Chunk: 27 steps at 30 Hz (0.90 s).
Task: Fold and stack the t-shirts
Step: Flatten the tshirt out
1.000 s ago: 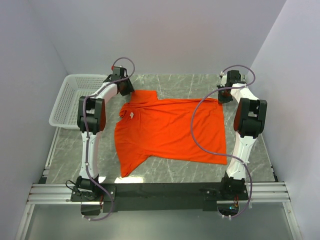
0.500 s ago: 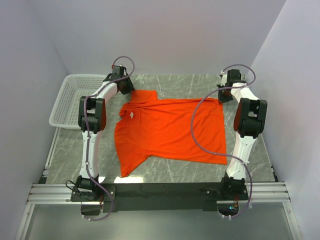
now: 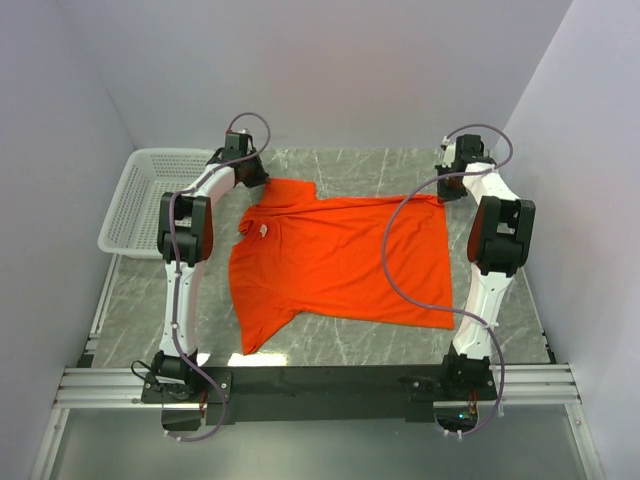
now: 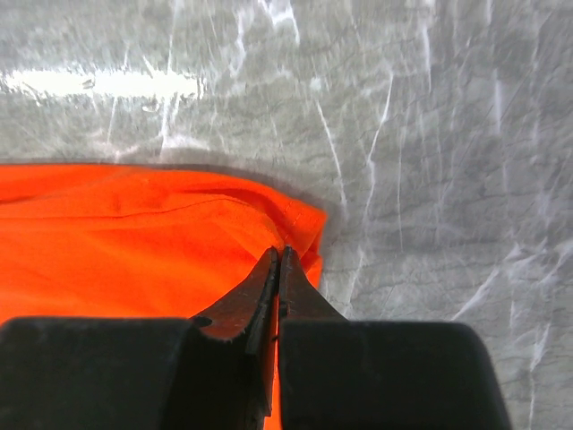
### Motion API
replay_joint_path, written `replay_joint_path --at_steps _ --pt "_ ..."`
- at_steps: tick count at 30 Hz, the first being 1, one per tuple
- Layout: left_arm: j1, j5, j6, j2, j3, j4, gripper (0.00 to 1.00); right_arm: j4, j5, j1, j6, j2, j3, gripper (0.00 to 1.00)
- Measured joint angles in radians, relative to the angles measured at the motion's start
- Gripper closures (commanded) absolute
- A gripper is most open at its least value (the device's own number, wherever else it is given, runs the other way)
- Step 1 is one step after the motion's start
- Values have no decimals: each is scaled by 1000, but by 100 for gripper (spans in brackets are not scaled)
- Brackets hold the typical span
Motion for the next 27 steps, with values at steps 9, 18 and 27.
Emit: replay_joint_path --at_steps 9,18,27 --pt "0 34 31 -210 -143 132 100 6 -29 0 -7 -48 2 100" --pt "3 62 101 -658 -375 315 100 13 -129 -1 -84 -401 -147 100" --pt "5 15 165 -949 -482 338 100 -61 -225 -33 -148 -689 34 100"
